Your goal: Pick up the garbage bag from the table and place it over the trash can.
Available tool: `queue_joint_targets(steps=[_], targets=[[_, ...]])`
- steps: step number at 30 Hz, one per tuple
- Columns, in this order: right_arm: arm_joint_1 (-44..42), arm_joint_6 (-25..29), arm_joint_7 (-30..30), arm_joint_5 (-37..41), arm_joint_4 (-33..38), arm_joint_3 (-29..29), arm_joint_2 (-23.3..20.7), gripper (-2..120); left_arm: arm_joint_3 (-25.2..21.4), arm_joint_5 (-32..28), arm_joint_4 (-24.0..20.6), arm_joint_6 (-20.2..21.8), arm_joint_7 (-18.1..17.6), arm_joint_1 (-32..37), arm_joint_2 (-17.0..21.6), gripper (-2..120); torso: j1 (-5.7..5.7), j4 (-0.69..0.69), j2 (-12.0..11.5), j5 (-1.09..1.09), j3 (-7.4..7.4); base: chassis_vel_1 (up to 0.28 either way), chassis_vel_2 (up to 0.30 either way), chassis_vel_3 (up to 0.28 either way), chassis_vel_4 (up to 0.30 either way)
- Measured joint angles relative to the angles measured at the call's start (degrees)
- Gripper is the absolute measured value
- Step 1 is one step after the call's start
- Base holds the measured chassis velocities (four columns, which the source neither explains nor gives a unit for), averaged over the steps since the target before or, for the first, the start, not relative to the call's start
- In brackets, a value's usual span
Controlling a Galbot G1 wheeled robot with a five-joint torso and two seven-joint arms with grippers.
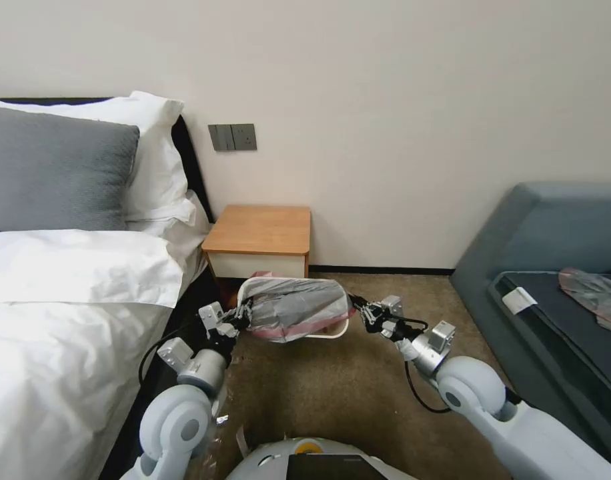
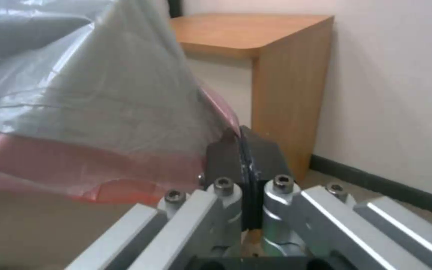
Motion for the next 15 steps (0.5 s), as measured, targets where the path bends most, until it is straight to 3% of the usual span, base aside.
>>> queue_joint_targets(steps=[10, 15], targets=[[-2.4, -0.44, 2.24, -6.59, 4.74, -1.1, 0.11, 0, -0.54, -1.54, 0.99, 0.52, -2.7, -2.55, -2.2, 4, 0.0, -0.01, 0.0, 0.0, 0.0, 0.0, 0.0, 0.0, 0.0], [-2.5, -3.85, 4.67, -12.23, 5.52, -1.56, 0.16, 0, -0.72, -3.34, 1.04, 1.15, -3.85, -3.46, -3.46, 4, 0.0, 0.0, 0.0, 0.0, 0.0, 0.0, 0.0, 0.0, 0.0]])
